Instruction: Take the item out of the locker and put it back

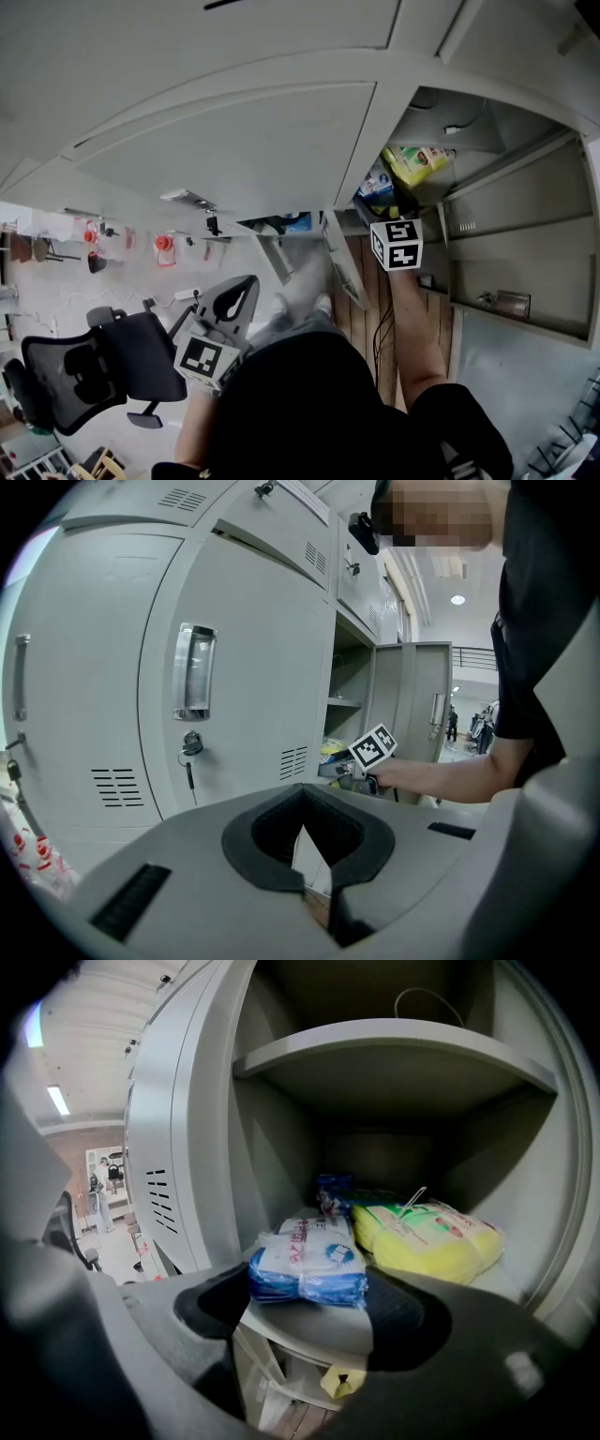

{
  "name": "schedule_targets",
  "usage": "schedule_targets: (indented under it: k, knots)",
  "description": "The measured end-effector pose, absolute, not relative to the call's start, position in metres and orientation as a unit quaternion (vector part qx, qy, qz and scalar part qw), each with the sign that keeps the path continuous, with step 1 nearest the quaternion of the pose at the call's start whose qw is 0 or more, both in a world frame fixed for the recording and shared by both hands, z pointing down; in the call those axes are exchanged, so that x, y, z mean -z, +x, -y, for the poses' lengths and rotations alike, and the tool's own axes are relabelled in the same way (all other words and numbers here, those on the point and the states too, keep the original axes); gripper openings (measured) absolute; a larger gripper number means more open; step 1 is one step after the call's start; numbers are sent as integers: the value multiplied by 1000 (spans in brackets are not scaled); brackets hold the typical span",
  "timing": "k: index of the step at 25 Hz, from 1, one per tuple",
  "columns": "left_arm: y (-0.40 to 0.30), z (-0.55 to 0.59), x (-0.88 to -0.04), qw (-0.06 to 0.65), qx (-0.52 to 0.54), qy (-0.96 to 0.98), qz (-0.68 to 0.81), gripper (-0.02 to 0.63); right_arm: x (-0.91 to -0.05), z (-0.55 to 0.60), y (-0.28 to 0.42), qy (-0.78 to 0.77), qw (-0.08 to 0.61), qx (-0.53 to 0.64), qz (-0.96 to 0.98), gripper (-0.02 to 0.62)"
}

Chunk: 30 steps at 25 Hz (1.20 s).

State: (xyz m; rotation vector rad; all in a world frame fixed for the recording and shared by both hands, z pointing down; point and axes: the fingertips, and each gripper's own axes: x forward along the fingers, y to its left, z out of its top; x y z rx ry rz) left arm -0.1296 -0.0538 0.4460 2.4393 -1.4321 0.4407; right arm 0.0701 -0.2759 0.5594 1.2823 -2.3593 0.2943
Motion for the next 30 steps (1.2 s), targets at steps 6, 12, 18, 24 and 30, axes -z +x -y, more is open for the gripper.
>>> schedule_targets:
  k: [6,12,18,24,30]
  knots:
    - [-131,53,-449,119,-152,851,489,11,-561,278,70,465,219,-107,851,383]
    - [-129,51,-449,119,-161,848,490,11,-563,278,69,465,212,-116,852,420]
    - [-129,48,-449,119,-156,849,491,11,-560,276,69,469,204,-114,852,442]
    - [-131,43,-449,121,-160,848,491,11,-550,271,72,477,193,-110,851,443]
    - [-124,39,-443,148,-139,850,485,11,-537,258,71,474,182,-110,855,442]
